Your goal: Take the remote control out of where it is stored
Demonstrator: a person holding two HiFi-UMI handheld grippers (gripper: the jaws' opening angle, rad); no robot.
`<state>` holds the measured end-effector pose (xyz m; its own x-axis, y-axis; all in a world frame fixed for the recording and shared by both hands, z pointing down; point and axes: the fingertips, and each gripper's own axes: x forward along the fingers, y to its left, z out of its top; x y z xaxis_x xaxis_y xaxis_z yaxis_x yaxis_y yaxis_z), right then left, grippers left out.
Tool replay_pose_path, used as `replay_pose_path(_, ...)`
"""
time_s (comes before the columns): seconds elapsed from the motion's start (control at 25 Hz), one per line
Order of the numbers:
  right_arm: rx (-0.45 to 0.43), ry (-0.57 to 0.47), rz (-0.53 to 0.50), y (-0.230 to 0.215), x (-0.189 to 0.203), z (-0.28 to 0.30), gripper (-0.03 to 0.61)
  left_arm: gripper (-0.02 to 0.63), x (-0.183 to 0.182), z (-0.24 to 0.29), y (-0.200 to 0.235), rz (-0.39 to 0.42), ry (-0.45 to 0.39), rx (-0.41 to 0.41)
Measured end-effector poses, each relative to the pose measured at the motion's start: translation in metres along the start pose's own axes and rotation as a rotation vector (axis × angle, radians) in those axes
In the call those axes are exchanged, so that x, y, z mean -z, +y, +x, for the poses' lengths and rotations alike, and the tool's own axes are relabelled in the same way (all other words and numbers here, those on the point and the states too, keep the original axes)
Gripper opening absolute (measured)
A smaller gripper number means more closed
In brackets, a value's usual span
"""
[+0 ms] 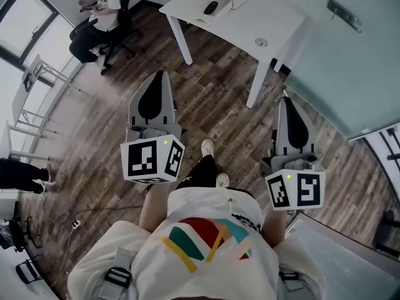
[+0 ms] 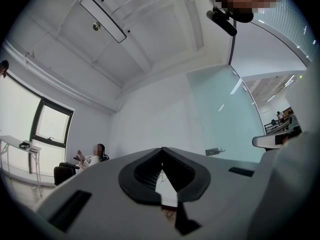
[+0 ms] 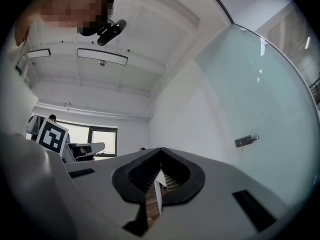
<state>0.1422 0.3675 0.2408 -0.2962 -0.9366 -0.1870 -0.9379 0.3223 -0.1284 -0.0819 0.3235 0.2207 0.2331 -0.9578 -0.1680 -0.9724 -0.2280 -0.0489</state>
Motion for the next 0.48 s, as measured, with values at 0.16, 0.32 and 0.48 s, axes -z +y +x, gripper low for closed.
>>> replay_pose_path(0.16, 0.001, 0.007, 0.018, -0.005, 0.005, 0.005, 0.002, 0.008, 0.001, 0.003, -0.001, 0.011, -0.004, 0.004)
replay_pose_path(0.32, 0.009, -0.017, 0.004, -0.009, 0.008, 0.013, 0.002, 0.008, 0.004, 0.012, 0.004, 0.005, -0.028, 0.004)
replay_pose_path(0.48, 0.008, -0.001, -0.001, -0.013, 0.018, 0.032, 0.002, 0.008, 0.011, 0.031, 0.009, 0.0, -0.036, 0.006)
